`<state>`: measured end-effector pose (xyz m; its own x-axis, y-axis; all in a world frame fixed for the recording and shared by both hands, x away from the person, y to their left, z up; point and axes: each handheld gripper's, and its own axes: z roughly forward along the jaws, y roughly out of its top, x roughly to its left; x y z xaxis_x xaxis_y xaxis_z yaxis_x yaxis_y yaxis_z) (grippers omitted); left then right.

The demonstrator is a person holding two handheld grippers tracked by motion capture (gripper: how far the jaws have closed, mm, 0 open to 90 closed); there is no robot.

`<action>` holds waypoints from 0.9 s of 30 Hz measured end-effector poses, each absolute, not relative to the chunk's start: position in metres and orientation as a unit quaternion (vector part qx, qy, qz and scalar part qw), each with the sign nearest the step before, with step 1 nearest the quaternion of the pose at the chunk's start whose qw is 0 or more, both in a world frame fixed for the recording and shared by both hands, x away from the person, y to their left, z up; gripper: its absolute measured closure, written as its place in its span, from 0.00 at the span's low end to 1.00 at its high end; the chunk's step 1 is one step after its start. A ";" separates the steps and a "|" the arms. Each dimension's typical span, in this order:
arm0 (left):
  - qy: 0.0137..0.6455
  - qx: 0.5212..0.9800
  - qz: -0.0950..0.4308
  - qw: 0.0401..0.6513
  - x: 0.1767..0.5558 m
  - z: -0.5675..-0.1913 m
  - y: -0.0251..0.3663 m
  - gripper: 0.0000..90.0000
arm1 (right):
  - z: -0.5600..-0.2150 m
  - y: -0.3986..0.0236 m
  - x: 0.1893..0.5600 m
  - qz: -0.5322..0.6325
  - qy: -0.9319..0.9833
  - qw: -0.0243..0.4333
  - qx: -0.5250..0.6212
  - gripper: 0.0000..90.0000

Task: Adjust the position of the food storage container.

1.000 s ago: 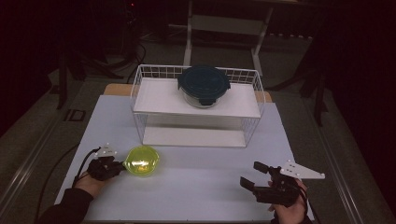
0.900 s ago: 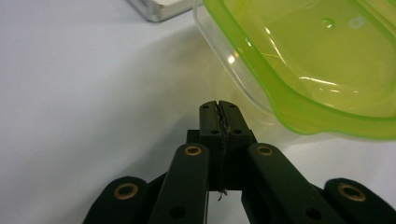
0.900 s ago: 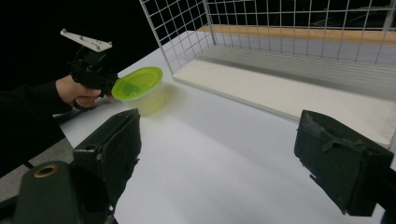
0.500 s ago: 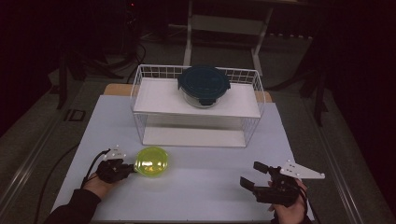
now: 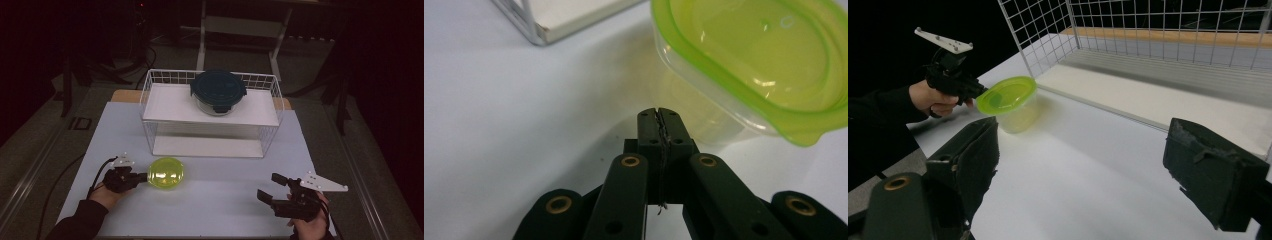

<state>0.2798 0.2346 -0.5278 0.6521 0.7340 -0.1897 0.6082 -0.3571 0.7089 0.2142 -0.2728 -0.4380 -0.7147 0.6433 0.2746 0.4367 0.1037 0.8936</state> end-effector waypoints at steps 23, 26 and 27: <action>0.366 0.847 0.054 0.382 0.296 -0.533 0.173 0.98 | -0.440 -0.270 0.215 0.557 0.739 0.092 0.366 0.16; 0.361 0.848 0.050 0.384 0.298 -0.533 0.166 0.98 | -0.440 -0.271 0.215 0.558 0.739 0.093 0.367 0.16; 0.359 0.849 0.047 0.386 0.300 -0.533 0.160 0.98 | -0.440 -0.271 0.215 0.557 0.739 0.093 0.367 0.16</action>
